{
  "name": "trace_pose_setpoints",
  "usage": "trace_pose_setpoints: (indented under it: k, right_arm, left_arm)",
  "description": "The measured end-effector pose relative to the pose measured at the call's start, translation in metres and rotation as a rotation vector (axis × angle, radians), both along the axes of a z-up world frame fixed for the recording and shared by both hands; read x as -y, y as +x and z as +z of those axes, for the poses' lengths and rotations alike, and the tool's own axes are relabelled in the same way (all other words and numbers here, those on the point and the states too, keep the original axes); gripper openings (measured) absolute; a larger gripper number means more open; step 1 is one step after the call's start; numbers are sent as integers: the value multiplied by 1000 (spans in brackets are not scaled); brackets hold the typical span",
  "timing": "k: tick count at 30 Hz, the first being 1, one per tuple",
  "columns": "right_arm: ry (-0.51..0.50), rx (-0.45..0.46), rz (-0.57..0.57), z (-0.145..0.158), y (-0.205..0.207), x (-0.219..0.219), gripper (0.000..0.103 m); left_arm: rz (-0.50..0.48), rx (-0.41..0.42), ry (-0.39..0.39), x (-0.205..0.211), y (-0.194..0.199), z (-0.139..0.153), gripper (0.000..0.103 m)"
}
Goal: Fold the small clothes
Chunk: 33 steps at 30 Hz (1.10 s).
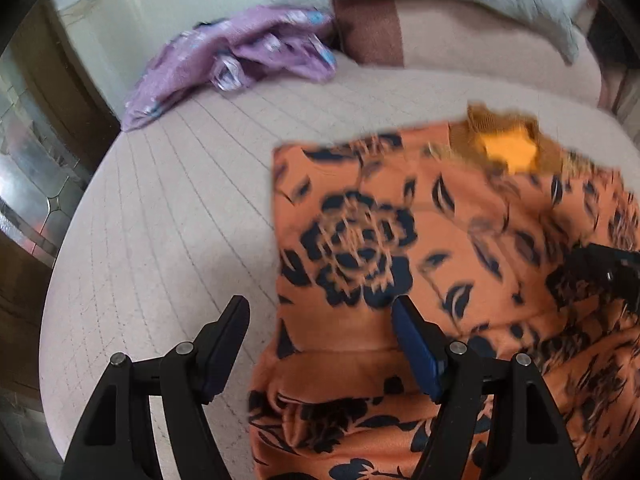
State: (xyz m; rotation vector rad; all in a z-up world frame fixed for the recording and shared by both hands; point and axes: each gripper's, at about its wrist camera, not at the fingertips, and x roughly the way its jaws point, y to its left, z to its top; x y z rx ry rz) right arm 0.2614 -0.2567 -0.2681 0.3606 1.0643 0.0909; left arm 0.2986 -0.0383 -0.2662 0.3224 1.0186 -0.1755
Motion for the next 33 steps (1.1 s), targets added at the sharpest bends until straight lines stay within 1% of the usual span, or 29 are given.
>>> trace_pose_setpoints:
  k: [1,2,3,5,8,10,12,14,17,18,20,23,24,26,27,29,31,33]
  right_arm:
    - [-14,-33,2,-7,-3,-2,40]
    - [-21,-39,4,-12,-6,-2,39]
    - [-27,-9,11,-12,-13,-2,39]
    - [-24,-17,18,-10,-24,-1,39]
    - [0,-31,19,-4,-34,9,38]
    - [6,16,-8,9,-45,26,38]
    - [6,40,-78,17,-52,50,38]
    - [20,8,-156,12,-56,76,38]
    - [18,-74,-208,-8,-62,101,38]
    - [29,-82,-210,-12,-64,105,38]
    - [59,-63,-205,-9,-69,112,38]
    - [35,1,-260,9,-69,134,38]
    - [36,4,-280,12,-66,142,38]
    - [33,9,-324,13,-57,160,38]
    - [19,6,-338,13,-48,163,38]
    - [-11,-28,-379,2,-35,172,38]
    - [5,-57,-382,-10,-26,174,38]
    - [8,-46,-390,-11,-26,175,38]
  left_arm:
    - [-8,-18,22,3,0,-7,75]
    - [-10,-3,28,3,-2,-9,75]
    - [-12,3,30,4,-4,-6,75]
    - [-17,2,19,2,-7,-2,75]
    - [-15,38,-10,-2,-15,7,75]
    - [-19,77,-23,-3,-19,14,74]
    - [-17,87,-24,-3,-19,15,74]
    - [-11,68,-10,-3,-14,10,74]
    - [9,4,24,-2,-5,-5,75]
    - [15,3,14,-3,-4,-4,75]
    - [13,13,7,-4,-5,1,75]
    - [21,64,16,-7,-8,9,74]
    - [27,70,19,-9,-7,10,75]
    - [45,58,13,-13,-3,9,74]
    - [52,42,12,-15,0,6,74]
    - [55,18,24,-15,5,-1,75]
    - [43,23,34,-13,5,-2,75]
    - [25,40,54,-9,1,0,75]
